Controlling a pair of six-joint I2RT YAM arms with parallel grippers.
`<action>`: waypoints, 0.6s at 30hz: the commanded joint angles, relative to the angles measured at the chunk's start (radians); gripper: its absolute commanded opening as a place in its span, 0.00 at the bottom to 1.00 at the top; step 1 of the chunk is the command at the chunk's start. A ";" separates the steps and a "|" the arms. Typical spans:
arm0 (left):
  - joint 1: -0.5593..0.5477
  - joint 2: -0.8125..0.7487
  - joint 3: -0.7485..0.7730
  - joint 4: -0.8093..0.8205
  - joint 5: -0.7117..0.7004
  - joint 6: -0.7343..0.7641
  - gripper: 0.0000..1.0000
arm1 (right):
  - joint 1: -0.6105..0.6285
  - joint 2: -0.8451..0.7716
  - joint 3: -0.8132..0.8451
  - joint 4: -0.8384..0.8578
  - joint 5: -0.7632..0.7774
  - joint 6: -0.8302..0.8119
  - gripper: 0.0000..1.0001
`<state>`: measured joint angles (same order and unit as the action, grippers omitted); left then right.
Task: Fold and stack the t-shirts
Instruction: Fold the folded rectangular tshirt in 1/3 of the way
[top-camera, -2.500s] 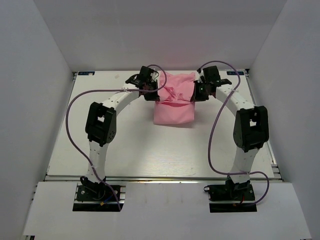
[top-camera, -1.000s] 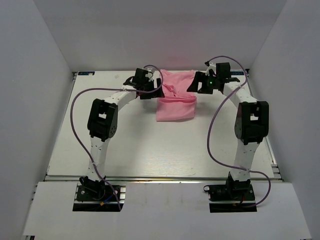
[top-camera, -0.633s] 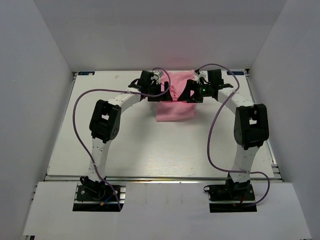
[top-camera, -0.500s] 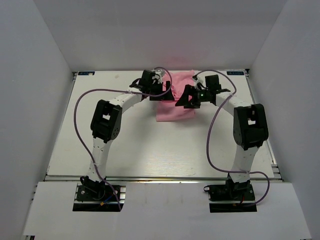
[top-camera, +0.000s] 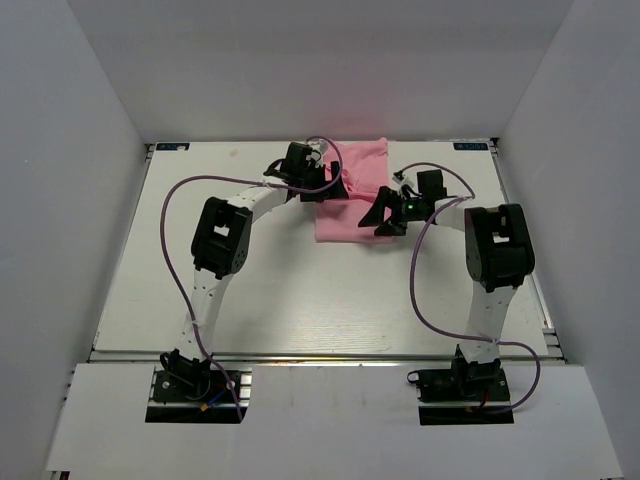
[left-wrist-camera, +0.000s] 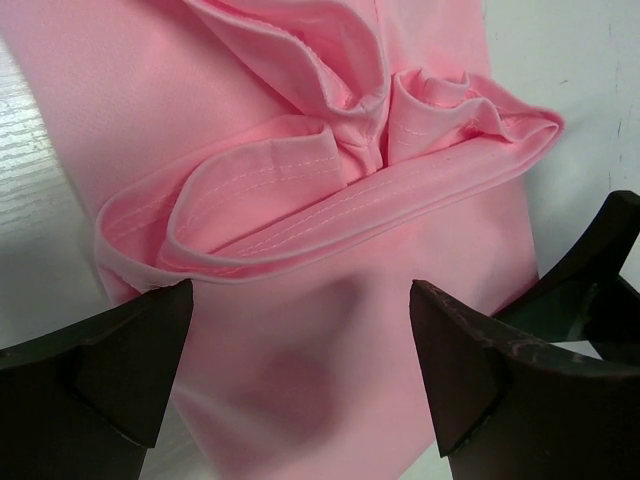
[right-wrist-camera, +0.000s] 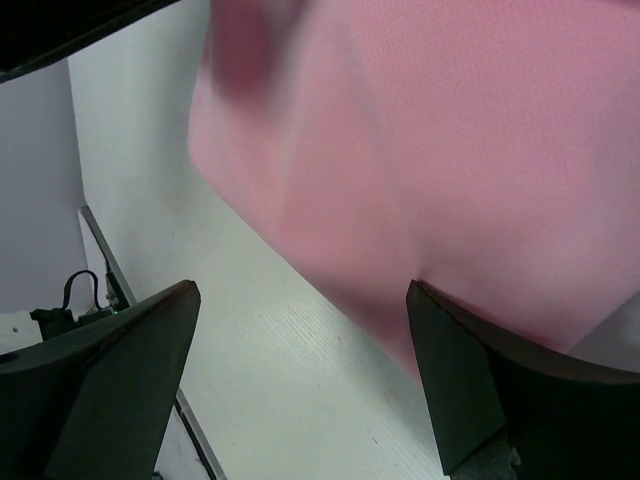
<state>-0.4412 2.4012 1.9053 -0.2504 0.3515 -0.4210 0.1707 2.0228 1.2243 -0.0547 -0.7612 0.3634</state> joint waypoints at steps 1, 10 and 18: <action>0.007 0.016 0.026 -0.010 -0.052 -0.027 1.00 | -0.020 0.014 -0.057 0.038 0.010 -0.017 0.90; 0.007 -0.046 0.074 0.028 0.043 -0.036 1.00 | -0.016 -0.107 0.015 -0.002 -0.017 -0.070 0.90; -0.017 -0.186 -0.034 0.057 0.032 0.031 1.00 | -0.019 -0.069 0.165 -0.011 -0.006 -0.077 0.90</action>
<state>-0.4492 2.3470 1.8999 -0.2089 0.3809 -0.4225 0.1528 1.9541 1.3190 -0.0647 -0.7654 0.3050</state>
